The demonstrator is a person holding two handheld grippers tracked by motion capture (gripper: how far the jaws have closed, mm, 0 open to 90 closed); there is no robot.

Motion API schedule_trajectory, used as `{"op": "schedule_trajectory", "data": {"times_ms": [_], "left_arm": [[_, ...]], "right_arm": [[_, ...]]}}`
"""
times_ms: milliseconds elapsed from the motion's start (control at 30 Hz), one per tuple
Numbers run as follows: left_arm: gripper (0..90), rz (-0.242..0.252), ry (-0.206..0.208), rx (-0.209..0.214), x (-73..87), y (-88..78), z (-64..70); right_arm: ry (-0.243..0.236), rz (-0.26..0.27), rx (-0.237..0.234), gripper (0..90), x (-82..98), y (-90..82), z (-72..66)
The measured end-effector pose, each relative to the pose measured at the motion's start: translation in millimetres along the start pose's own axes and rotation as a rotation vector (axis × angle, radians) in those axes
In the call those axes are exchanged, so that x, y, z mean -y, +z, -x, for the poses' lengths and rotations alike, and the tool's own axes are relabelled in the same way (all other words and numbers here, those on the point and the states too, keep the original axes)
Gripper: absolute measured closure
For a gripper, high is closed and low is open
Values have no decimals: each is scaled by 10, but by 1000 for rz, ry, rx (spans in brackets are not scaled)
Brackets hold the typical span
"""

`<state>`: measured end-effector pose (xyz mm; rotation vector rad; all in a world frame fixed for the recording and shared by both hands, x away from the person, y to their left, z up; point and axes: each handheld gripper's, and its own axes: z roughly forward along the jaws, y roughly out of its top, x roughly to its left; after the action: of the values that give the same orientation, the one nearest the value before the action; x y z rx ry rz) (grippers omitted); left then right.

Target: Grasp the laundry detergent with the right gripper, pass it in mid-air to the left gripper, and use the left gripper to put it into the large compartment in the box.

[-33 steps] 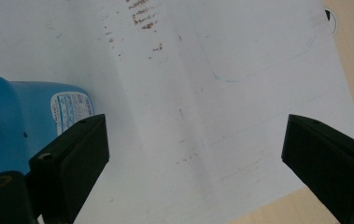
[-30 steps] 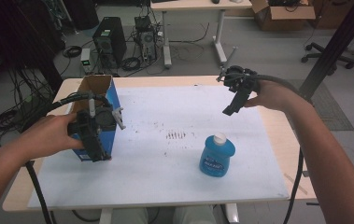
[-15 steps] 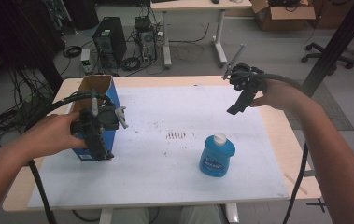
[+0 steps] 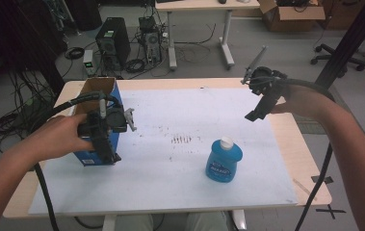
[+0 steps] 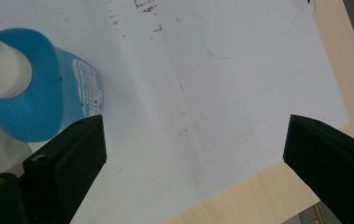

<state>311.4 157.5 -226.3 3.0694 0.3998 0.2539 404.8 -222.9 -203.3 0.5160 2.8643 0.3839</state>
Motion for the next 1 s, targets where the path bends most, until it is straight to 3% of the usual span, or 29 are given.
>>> {"op": "schedule_trajectory", "data": {"times_ms": [433, 700, 1000], "left_arm": [[75, -1, 31, -8, -241, 123, -59], [76, 2, 39, 4, -360, 182, -85], [77, -13, 64, 7, -484, 281, -51]], "right_arm": [[36, 7, -5, 57, 392, -170, -222], [53, 6, -12, 55, 607, -116, -416], [65, 57, -43, 61, 800, 14, -694]]}}
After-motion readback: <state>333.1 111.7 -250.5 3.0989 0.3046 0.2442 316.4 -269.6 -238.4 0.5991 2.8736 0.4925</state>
